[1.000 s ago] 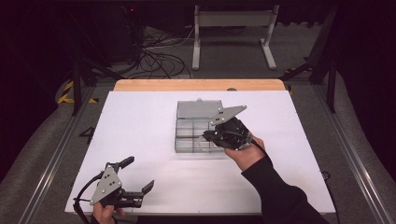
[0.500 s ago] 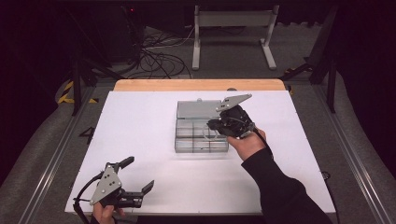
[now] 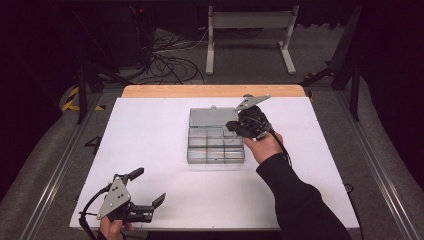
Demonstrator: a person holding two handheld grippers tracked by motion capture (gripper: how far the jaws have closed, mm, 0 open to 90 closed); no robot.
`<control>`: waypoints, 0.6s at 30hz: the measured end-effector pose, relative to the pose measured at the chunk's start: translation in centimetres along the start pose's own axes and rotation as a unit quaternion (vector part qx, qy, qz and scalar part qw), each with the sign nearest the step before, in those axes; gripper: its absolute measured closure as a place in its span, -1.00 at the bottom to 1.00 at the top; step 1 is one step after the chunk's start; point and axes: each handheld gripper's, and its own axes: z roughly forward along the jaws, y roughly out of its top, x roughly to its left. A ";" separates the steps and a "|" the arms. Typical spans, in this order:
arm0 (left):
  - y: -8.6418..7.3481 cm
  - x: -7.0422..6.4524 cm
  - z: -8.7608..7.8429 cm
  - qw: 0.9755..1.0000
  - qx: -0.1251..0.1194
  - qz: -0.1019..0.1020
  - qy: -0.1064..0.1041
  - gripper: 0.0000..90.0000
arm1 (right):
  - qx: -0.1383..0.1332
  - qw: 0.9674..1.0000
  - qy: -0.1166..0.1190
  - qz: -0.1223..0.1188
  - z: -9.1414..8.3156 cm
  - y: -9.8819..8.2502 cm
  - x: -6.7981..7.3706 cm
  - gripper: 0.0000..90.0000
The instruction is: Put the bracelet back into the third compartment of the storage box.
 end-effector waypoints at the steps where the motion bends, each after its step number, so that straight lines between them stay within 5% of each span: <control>1: 0.0 0.0 0.0 1.000 0.000 0.000 0.000 -0.91 | 0.000 1.000 -0.002 0.003 0.2 -0.1 -0.2 0.91; 18: 0.0 0.1 0.0 1.000 0.003 0.003 -0.001 -0.91 | 0.003 0.999 -0.015 0.050 1.6 -0.8 -2.3 0.91</control>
